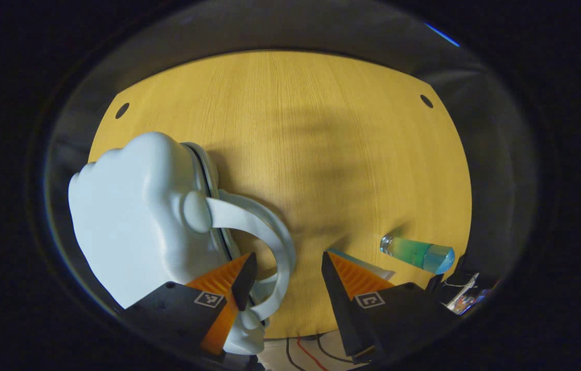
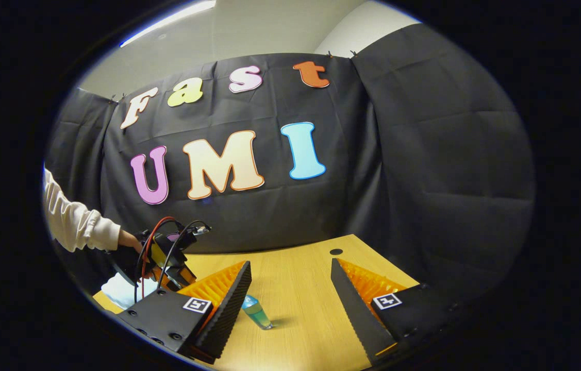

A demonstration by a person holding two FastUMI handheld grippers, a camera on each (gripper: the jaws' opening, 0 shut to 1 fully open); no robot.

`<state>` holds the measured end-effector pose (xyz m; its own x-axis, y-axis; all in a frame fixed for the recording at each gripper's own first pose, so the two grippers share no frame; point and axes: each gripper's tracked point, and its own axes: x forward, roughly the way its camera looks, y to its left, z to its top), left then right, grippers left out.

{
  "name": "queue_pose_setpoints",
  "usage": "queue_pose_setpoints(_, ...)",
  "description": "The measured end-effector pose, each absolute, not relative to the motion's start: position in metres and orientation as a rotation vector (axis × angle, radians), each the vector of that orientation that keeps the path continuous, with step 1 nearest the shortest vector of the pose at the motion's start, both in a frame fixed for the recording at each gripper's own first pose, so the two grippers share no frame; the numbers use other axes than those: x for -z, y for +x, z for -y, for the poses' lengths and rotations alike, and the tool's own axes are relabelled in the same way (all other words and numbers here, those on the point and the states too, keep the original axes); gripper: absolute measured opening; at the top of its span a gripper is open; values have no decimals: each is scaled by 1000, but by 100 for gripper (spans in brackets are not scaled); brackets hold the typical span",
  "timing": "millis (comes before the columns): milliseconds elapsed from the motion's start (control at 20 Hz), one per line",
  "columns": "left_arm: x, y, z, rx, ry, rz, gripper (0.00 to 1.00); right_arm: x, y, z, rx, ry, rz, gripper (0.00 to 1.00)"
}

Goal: First open the suitcase, pack the skin care products into it, and then close the suitcase.

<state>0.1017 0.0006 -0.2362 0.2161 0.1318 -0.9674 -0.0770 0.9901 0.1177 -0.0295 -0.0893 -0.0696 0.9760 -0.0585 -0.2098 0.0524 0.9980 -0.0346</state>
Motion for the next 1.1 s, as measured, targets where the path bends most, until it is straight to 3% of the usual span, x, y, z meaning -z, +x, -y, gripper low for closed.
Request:
queue_pose_setpoints(300,254,108,-9,-164,86,-1413,60,70,-31,101,67,-52,-216,98)
queue_pose_setpoints(500,261,109,-14,-176,98,-1420,34,69,-33,105,77,-59,-219,98)
queue_pose_setpoints(750,269,111,-12,-173,56,-1422,26,68,-35,108,81,-78,-221,98)
queue_pose_setpoints(900,266,112,-10,-162,32,-1398,13,67,-37,110,85,-88,-215,97)
queue_pose_setpoints(1100,252,115,-2,-138,-10,-1347,9,67,-37,108,79,-87,-215,95)
